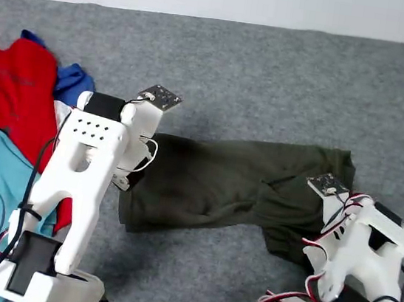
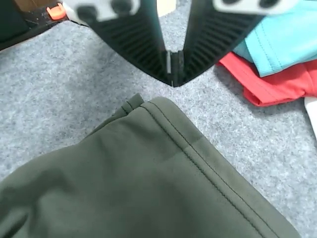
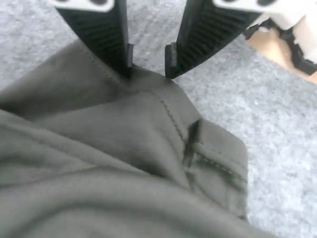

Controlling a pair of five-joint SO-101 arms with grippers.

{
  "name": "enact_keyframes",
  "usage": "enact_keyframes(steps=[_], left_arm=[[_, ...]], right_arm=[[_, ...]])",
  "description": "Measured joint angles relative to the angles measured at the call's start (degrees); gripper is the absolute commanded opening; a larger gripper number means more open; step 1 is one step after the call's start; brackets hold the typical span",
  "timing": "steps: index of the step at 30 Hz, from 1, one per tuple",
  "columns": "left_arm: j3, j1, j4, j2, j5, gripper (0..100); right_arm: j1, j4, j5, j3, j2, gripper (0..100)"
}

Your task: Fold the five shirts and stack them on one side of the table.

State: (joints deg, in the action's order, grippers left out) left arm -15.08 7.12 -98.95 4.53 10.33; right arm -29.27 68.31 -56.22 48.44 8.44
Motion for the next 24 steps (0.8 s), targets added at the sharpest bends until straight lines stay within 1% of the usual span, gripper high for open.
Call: enact_keyframes(steps=[4,8,10,17,24], left_arm=[[0.0,0.0,0.0,0.0,0.0,0],[0.0,0.0,0.0,0.0,0.0,0],[0.0,0.0,0.0,0.0,0.0,0],[0.0,0.0,0.0,0.0,0.0,0],[0.0,0.0,0.0,0.0,0.0,0]], right_arm=[[0.0,-3.1,0.0,0.1,-0.3,14.5],[0.3,-6.8,-0.1,0.2,-0.3,3.8],[0.8,-8.4,-0.1,0.2,-0.3,0.8],[3.2,-10.4,-0.2,0.2,0.3,1.0],[4.6,-8.6,-0.3,0.2,7.3,1.0]])
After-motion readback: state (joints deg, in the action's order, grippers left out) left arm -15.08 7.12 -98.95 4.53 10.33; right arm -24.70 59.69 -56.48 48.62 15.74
